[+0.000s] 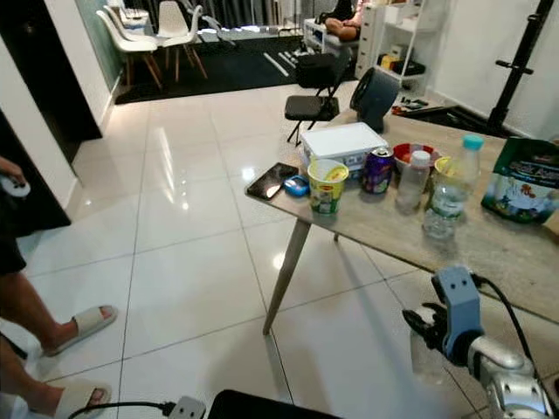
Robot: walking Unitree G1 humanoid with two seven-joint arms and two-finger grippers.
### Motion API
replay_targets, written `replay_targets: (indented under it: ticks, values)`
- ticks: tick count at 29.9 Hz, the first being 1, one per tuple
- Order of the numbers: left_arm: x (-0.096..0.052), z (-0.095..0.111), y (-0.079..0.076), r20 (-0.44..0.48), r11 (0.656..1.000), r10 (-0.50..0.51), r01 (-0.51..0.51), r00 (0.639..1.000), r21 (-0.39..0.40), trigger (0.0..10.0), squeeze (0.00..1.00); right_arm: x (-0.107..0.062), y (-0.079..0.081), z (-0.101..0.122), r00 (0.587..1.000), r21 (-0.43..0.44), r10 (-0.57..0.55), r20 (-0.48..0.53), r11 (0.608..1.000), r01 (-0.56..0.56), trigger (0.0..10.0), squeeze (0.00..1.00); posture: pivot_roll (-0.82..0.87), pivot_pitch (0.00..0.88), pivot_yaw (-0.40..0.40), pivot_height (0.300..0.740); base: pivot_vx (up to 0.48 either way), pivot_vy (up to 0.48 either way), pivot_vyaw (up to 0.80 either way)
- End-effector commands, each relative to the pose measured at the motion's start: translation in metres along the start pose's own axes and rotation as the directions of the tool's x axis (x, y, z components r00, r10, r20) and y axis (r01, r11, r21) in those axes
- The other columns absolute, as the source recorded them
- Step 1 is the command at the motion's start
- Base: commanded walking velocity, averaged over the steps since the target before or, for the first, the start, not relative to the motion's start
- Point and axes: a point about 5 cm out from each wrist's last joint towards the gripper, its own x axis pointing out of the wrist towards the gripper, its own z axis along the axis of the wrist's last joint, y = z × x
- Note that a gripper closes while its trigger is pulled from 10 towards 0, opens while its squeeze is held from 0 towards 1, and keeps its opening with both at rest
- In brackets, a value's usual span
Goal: Restocking fridge
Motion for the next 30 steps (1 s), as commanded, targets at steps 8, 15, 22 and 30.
replay_targets:
  ticks: [8, 15, 22, 30]
  values:
    - [-0.001, -0.001, 0.003, -0.009, 1.000, 0.007, -0.007, 1.000, 0.028, 10.0, 0.00, 0.006, 0.004, -0.063, 0.965, 0.090, -0.195, -0.174, 0.973, 0.213, 10.0, 0.00, -0.17, 0.000, 0.036, 0.740, 0.000, 0.000, -0.26]
    - [0.000, 0.000, 0.001, -0.009, 0.999, 0.003, -0.002, 1.000, 0.039, 10.0, 0.00, -0.001, 0.026, -0.108, 0.922, 0.144, -0.222, -0.318, 0.950, 0.278, 10.0, 0.00, -0.16, 0.000, 0.033, 0.740, 0.000, 0.000, -0.77]
    - [0.000, 0.001, 0.001, -0.007, 0.999, 0.006, -0.006, 1.000, 0.047, 10.0, 0.00, -0.012, 0.044, -0.139, 0.871, 0.176, -0.235, -0.431, 0.925, 0.337, 10.0, 0.00, -0.16, 0.000, 0.038, 0.740, 0.000, 0.000, -0.77]
    - [0.000, 0.002, 0.001, -0.006, 0.999, 0.007, -0.006, 1.000, 0.053, 10.0, 0.00, -0.030, 0.052, -0.168, 0.797, 0.197, -0.276, -0.537, 0.878, 0.437, 10.0, 0.00, -0.16, 0.000, 0.041, 0.740, 0.000, 0.000, -0.77]
